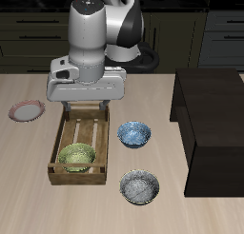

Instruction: Place the green bowl and the black bowl in the wooden tray

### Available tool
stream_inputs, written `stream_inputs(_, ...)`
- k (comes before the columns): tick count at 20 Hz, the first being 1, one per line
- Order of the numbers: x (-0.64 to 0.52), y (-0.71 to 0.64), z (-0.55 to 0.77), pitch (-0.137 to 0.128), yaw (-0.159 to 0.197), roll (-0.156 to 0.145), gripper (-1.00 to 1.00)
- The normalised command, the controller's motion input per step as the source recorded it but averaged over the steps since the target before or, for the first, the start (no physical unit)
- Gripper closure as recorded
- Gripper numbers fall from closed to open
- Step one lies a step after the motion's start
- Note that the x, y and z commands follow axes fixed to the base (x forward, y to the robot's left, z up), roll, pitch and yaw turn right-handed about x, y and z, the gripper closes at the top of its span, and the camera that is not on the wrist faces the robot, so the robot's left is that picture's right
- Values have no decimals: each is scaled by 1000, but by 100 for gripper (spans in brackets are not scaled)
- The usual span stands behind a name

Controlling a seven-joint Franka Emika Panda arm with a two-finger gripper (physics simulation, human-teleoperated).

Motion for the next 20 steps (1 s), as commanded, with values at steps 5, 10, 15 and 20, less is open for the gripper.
stream_inputs(5,163,144,109,33,-15,-21,-100)
stream_inputs(10,154,219,120,15,25,-4,-100)
stream_inputs(15,146,276,221,-26,27,3,-100)
stream_inputs(20,154,286,169,-9,9,18,-100)
